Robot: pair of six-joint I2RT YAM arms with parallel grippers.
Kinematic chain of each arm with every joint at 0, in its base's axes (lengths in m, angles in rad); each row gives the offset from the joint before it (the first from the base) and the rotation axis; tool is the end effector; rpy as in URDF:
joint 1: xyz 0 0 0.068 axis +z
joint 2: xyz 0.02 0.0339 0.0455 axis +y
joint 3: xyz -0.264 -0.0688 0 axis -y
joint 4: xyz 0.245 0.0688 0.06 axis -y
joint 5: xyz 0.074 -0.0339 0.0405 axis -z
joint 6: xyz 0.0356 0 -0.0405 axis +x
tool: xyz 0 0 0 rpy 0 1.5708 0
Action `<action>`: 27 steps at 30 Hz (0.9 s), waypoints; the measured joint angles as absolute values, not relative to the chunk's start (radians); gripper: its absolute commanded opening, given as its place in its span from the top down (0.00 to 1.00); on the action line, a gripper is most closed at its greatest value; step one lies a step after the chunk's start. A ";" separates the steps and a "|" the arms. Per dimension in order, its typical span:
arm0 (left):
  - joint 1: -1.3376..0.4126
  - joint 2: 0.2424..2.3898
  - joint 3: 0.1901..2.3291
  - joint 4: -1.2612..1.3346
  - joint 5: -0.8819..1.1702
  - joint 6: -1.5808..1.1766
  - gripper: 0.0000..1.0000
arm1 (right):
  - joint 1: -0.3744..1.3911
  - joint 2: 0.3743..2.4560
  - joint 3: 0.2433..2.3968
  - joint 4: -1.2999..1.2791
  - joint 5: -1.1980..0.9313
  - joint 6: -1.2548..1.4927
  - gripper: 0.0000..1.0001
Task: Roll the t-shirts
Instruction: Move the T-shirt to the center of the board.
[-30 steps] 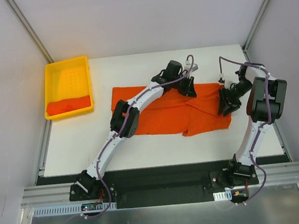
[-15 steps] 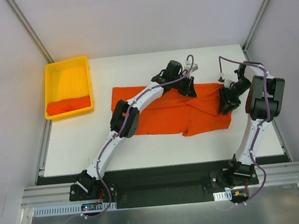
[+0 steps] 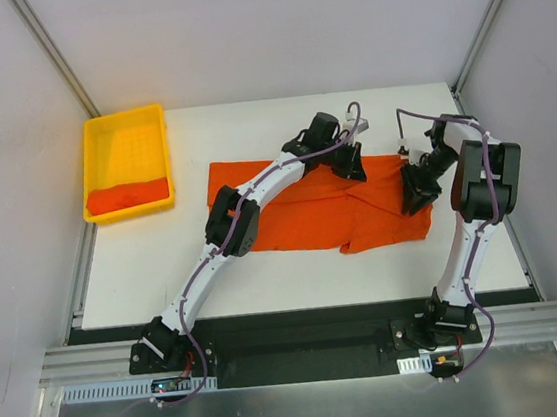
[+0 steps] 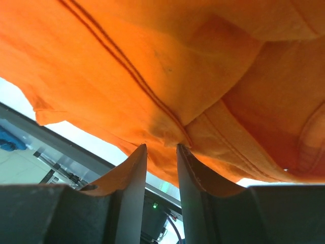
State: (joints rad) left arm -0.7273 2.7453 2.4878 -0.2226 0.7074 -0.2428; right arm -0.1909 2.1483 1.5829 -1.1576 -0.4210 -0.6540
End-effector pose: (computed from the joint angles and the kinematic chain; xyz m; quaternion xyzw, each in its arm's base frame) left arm 0.4368 -0.4198 0.1644 0.3668 0.7355 -0.4889 0.2924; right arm 0.3827 -0.0591 0.1488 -0.2083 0.9527 0.2205 0.0176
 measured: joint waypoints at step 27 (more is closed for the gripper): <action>-0.728 2.745 2.487 -0.223 0.707 -0.244 1.00 | -0.176 2.156 1.617 -1.125 -0.303 -0.613 0.76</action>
